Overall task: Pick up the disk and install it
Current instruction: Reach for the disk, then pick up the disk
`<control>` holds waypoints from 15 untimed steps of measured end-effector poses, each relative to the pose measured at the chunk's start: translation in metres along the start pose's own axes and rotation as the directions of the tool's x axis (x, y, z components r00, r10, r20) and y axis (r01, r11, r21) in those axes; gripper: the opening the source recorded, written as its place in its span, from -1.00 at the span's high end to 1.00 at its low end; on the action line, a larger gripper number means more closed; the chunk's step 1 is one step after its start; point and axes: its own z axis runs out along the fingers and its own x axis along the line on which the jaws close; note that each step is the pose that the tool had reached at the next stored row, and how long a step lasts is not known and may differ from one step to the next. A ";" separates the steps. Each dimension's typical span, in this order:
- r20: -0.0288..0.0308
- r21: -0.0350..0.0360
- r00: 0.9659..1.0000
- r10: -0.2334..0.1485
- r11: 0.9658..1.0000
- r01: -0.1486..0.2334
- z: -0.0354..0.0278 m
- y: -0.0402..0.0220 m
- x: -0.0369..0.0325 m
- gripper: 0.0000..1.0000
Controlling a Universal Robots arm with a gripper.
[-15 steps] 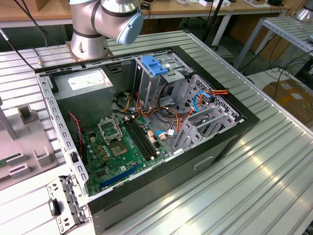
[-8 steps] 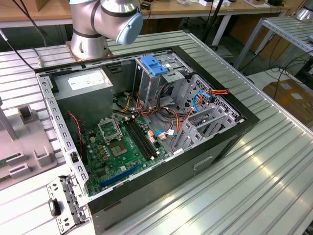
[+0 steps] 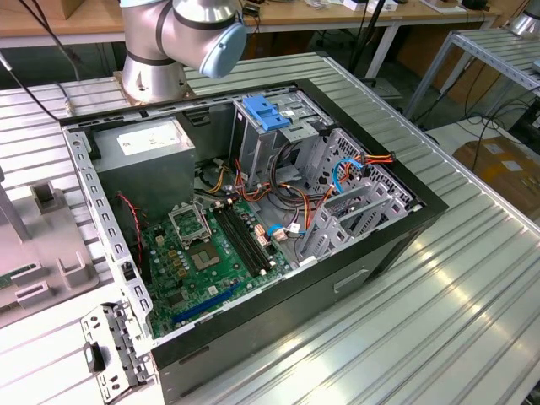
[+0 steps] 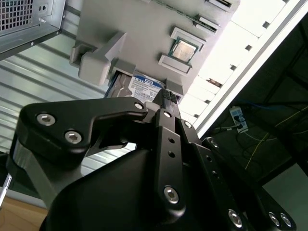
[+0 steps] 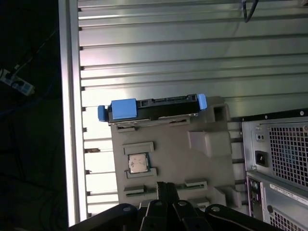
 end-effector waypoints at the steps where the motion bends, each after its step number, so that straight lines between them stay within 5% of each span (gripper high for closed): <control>1: 0.000 0.000 1.000 0.000 1.000 0.000 0.0004 0.0007 0.0014 0.79; 5: 0.000 0.000 1.000 0.000 1.000 0.000 0.0016 0.0021 0.0073 0.79; 15: 0.000 0.000 1.000 0.000 1.000 0.000 0.0022 0.0035 0.0081 0.79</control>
